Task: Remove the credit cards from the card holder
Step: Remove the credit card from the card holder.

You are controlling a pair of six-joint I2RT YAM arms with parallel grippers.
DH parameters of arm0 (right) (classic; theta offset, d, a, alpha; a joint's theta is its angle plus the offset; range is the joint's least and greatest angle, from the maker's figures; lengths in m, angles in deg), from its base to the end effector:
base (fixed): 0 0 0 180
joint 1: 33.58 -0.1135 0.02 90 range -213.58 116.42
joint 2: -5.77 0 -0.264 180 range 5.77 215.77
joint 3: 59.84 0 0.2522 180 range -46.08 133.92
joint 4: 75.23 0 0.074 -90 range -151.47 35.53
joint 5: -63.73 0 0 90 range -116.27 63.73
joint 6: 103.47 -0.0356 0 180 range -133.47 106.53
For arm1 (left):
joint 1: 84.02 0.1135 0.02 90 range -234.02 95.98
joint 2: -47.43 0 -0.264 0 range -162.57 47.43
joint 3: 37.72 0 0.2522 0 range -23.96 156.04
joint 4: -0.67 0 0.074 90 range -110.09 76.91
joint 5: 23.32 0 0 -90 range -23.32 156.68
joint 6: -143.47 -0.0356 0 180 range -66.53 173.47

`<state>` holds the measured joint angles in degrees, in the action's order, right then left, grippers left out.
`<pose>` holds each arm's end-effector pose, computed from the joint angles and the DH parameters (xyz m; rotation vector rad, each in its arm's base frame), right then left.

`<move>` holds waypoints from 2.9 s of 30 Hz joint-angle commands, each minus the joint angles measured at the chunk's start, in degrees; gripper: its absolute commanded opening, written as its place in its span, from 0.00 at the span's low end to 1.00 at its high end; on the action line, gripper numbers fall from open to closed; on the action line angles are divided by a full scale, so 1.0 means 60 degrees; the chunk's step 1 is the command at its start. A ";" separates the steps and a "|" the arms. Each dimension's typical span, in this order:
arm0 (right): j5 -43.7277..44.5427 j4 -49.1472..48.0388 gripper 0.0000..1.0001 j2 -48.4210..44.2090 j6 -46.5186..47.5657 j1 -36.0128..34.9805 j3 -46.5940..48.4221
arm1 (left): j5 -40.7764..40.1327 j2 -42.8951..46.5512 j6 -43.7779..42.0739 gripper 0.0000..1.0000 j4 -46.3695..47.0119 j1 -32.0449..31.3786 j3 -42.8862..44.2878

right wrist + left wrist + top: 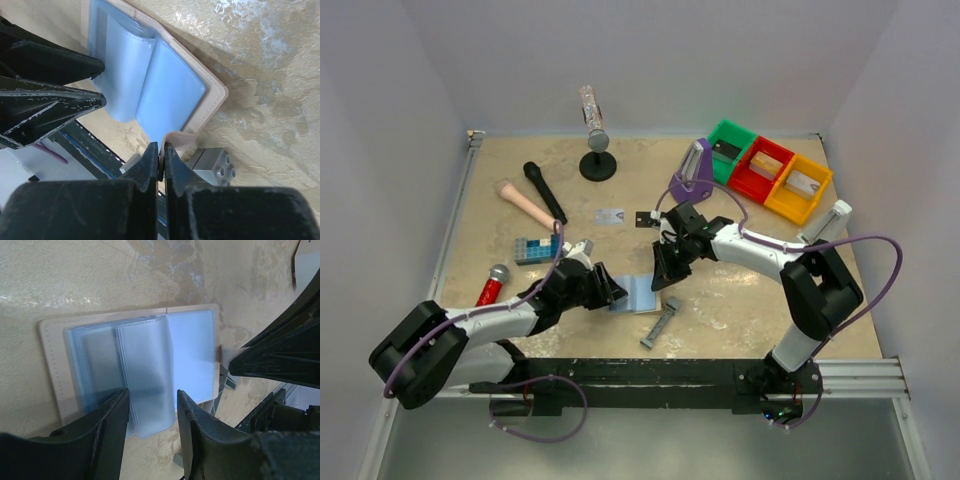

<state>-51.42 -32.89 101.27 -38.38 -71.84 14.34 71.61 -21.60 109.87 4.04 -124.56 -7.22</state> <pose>0.2477 0.2146 0.1894 -0.4782 2.8086 0.8894 0.1594 -0.1403 0.1399 -0.2759 2.3667 -0.9931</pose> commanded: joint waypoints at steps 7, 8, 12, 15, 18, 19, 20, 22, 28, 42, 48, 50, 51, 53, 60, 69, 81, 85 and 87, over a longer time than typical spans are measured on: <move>-0.0277 -0.0207 0.00 0.0181 -0.0068 -0.0083 0.0198 | 0.0628 -0.0169 -0.0245 0.47 0.0837 -0.0012 0.0478; -0.0291 -0.0207 0.00 0.0196 -0.0068 -0.0098 0.0212 | 0.0687 -0.0227 -0.0274 0.47 0.0837 -0.0012 0.0522; -0.0291 -0.0207 0.00 0.0196 -0.0082 -0.0098 0.0227 | 0.0921 -0.0447 -0.0318 0.47 0.1027 -0.0041 0.0683; -0.0306 -0.0207 0.00 0.0211 -0.0053 -0.0098 0.0227 | 0.1199 -0.0768 -0.0464 0.47 0.1042 -0.0143 0.0975; -0.0292 -0.0178 0.00 0.0225 -0.0024 -0.0083 0.0213 | 0.1594 -0.1208 -0.0698 0.47 0.1101 -0.0377 0.1414; -0.0277 -0.0193 0.00 0.0225 -0.0024 -0.0083 0.0213 | 0.1784 -0.1339 -0.0815 0.47 0.1072 -0.0451 0.1561; -0.0262 -0.0193 0.00 0.0225 -0.0009 -0.0098 0.0227 | 0.1858 -0.1428 -0.0889 0.47 0.0999 -0.0553 0.1707; -0.0248 -0.0178 0.00 0.0225 0.0005 -0.0083 0.0213 | 0.1888 -0.1517 -0.1006 0.47 0.0940 -0.0700 0.1825; -0.0189 -0.0120 0.00 0.0138 0.0064 -0.0083 0.0183 | 0.1041 -0.0260 -0.0978 0.48 0.0794 -0.0730 0.1212; -0.0145 -0.0251 0.00 0.0035 0.0049 -0.0083 -0.0051 | -0.1377 0.2029 -0.0406 0.58 -0.1784 -0.0027 -0.0064; -0.0130 -0.0251 0.00 0.0035 0.0035 -0.0083 -0.0095 | -0.1451 0.1838 -0.0362 0.58 -0.1961 -0.0027 -0.0078; -0.0145 -0.0251 0.00 0.0035 0.0035 -0.0083 -0.0080 | -0.1451 0.1750 -0.0362 0.58 -0.1961 -0.0027 -0.0049; -0.0145 -0.0237 0.00 0.0035 0.0035 -0.0083 -0.0066 | -0.1437 0.1706 -0.0362 0.58 -0.1961 -0.0027 -0.0035; -0.0160 -0.0237 0.00 0.0049 0.0064 -0.0083 -0.0051 | -0.1379 0.1604 -0.0391 0.58 -0.1975 -0.0027 -0.0006; -0.0160 -0.0237 0.00 0.0079 0.0049 -0.0069 -0.0036 | -0.1378 0.1486 -0.0421 0.57 -0.2150 -0.0027 0.0082; -0.0160 -0.0280 0.00 0.0079 0.0035 -0.0083 -0.0066 | -0.1013 0.1297 -0.0523 0.57 -0.1874 -0.0027 0.0097; -0.0379 -0.0324 0.00 0.0167 0.0005 -0.0083 -0.0022 | 0.0101 0.0696 -0.0626 0.56 -0.0658 -0.0056 0.0097; -0.0452 -0.0310 0.00 0.0167 0.0020 -0.0069 0.0008 | 0.0365 0.0535 -0.0611 0.55 -0.0321 -0.0041 0.0112; -0.0438 -0.0324 0.00 0.0152 0.0006 -0.0083 0.0008 | 0.0482 0.0461 -0.0611 0.55 -0.0160 -0.0041 0.0112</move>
<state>-51.86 -33.26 102.52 -38.33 -71.93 14.00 71.24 -17.91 106.81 -1.34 -124.90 -7.51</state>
